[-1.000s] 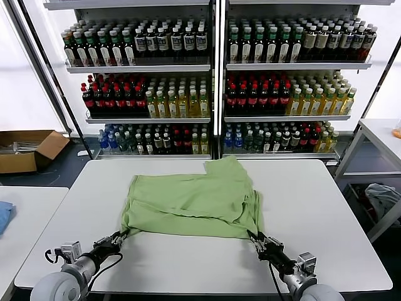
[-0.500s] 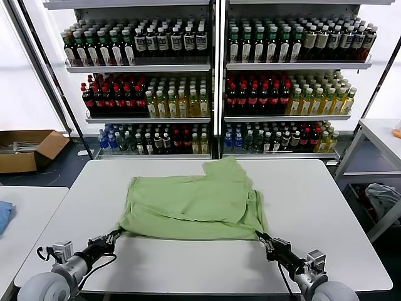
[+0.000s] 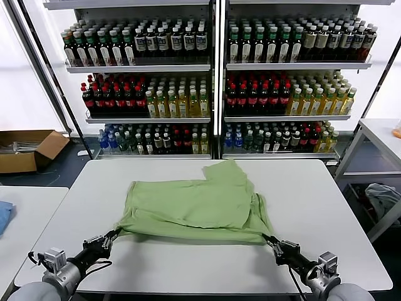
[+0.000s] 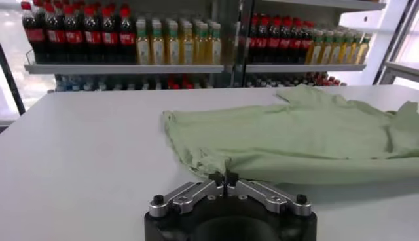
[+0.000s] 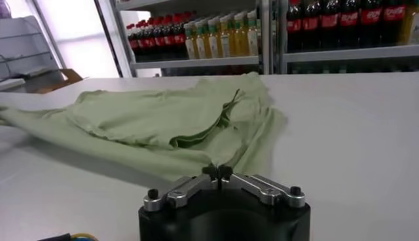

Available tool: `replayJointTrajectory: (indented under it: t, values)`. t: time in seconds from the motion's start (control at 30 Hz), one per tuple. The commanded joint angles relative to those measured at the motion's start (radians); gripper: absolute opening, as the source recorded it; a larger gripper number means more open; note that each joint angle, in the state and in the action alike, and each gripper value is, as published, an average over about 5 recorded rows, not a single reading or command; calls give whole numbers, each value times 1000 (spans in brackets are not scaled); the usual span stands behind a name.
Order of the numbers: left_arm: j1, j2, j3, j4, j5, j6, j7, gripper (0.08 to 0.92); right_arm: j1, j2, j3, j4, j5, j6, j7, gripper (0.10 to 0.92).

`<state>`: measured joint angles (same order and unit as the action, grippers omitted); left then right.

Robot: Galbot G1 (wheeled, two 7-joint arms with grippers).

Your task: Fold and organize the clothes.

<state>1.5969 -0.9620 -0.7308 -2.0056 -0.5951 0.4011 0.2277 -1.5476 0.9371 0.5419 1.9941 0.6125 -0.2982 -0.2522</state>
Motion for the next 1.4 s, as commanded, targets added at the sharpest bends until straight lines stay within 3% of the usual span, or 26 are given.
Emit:
replayJointTrajectory:
  t: [0.03, 0.17, 0.37, 0.53, 1.03, 1.2, 1.4]
  values:
    - [117, 3, -46, -61, 42, -18, 18, 85, -71, -17, 28, 49, 5, -1, -6, 106]
    - [176, 5, -91, -89, 45, 7, 12, 92, -149, -6, 63, 101, 1, -1, -4, 106]
    - [286, 8, -148, -147, 25, 47, 19, 166, -249, 21, 88, 151, -23, 0, -1, 106]
    - [332, 7, -146, -168, 30, 61, 17, 89, -312, 39, 106, 177, -39, 0, 0, 106]
    - [357, 1, -208, -210, -2, 113, 0, 84, -291, 20, 124, 142, -61, 16, 11, 109]
    - [369, -3, -216, -219, -1, 133, 1, 89, -288, 13, 125, 151, -45, 8, 18, 206]
    - [336, 5, -249, -220, -30, 154, -21, 201, -289, 10, 156, 163, -9, 37, 16, 379]
